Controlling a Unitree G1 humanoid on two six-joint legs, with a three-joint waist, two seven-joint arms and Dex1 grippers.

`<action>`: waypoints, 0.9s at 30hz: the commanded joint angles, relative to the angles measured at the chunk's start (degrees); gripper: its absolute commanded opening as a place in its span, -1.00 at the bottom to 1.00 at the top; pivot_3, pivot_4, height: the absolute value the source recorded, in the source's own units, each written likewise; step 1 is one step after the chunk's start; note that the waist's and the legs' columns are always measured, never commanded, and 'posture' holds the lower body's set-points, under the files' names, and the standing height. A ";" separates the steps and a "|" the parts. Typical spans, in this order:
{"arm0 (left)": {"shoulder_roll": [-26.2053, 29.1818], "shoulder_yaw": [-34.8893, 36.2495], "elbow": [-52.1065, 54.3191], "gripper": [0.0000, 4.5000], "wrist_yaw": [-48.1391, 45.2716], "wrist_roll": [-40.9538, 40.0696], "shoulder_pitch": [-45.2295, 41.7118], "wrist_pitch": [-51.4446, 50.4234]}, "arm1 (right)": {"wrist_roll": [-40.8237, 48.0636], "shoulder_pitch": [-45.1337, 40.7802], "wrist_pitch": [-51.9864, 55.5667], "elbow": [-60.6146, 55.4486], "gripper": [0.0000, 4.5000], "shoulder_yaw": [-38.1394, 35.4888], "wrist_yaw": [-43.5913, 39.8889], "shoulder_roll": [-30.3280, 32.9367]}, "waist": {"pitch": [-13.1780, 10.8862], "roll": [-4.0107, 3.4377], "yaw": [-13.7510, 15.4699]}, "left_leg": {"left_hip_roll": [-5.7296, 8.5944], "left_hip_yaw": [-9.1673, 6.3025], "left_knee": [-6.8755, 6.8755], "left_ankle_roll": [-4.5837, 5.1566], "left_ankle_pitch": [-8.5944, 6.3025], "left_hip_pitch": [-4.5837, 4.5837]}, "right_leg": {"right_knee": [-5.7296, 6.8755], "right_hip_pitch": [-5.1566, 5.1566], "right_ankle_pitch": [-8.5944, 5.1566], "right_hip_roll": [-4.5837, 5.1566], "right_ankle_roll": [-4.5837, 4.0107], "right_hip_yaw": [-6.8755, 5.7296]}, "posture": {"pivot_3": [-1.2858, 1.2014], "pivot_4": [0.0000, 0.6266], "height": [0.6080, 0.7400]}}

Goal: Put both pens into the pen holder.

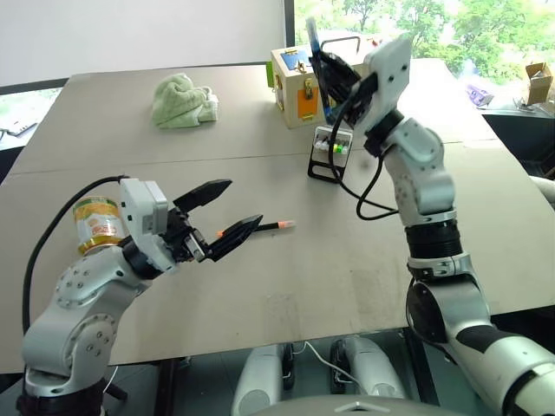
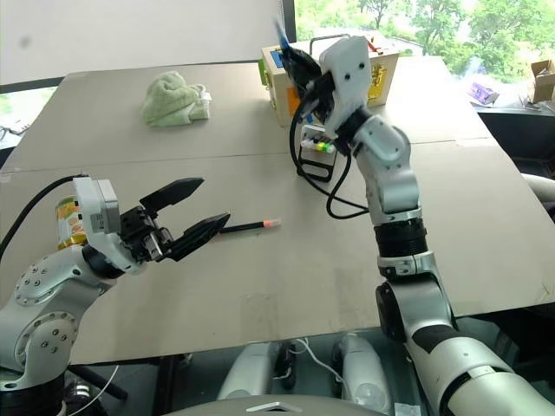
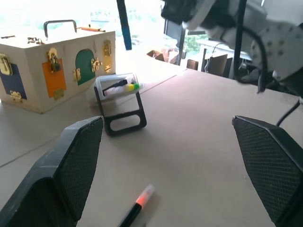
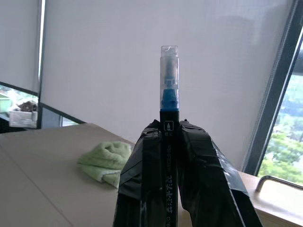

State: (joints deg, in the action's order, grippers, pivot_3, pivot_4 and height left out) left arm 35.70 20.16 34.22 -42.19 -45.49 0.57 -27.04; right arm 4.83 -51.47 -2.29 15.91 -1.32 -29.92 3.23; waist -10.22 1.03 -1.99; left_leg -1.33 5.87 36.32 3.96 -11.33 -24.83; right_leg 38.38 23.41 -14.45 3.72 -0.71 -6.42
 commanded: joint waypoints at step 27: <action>1.34 2.12 1.01 1.00 2.63 -4.80 -0.41 0.34 | -9.43 -4.19 -40.76 34.84 -0.99 2.94 14.02 1.21 | -0.01 0.00 -0.04 | -0.02 0.02 0.03 -0.03 0.02 0.10 | 0.12 -0.02 0.00 0.00 -0.02 0.12 | 0.03 -0.52 1.00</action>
State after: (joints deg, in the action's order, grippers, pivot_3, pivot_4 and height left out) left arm 36.51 20.88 33.73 -39.59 -49.66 -0.07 -27.25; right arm -4.39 -53.65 -40.64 50.80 1.77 -16.95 4.19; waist -10.23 1.03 -2.03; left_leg -1.34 5.90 36.35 3.93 -11.31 -24.72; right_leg 38.50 23.40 -14.45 3.71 -0.73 -6.30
